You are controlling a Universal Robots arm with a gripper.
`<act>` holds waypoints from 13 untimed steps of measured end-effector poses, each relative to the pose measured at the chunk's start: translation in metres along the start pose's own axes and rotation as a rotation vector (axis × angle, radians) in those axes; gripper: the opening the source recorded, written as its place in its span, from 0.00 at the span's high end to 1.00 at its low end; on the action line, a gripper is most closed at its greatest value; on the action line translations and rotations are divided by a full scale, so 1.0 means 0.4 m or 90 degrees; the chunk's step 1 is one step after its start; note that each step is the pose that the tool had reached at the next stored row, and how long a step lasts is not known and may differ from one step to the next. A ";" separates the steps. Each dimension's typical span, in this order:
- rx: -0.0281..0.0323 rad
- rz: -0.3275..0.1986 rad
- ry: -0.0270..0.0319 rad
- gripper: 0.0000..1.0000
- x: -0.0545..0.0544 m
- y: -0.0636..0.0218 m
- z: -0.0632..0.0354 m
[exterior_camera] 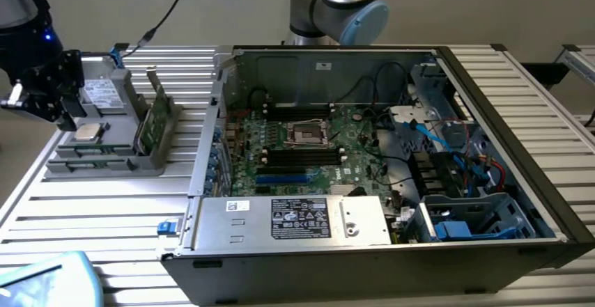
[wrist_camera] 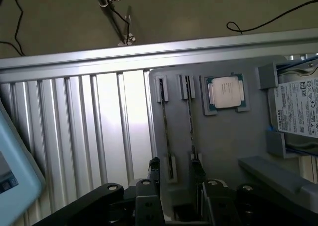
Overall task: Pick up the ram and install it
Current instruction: 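Pick up the ram and move it above insertion slot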
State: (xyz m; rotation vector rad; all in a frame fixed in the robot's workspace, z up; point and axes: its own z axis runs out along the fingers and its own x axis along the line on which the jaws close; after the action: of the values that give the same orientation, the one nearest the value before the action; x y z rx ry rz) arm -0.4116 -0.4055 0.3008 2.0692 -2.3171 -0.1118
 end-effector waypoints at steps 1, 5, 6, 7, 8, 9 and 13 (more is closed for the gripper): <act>-0.0002 -0.001 0.0000 0.63 0.001 0.000 0.005; -0.0007 -0.014 0.0002 0.63 0.005 0.001 0.023; -0.0008 -0.017 0.0002 0.63 0.006 0.002 0.027; -0.0010 -0.021 0.0002 0.63 0.007 0.003 0.032; -0.0011 -0.025 0.0001 0.63 0.008 0.005 0.037; -0.0014 -0.028 -0.0002 0.63 0.009 0.006 0.041; -0.0031 -0.049 -0.0020 0.63 0.015 0.006 0.059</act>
State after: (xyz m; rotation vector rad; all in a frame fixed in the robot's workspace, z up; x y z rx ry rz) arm -0.4166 -0.4105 0.2772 2.1571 -2.2375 -0.1227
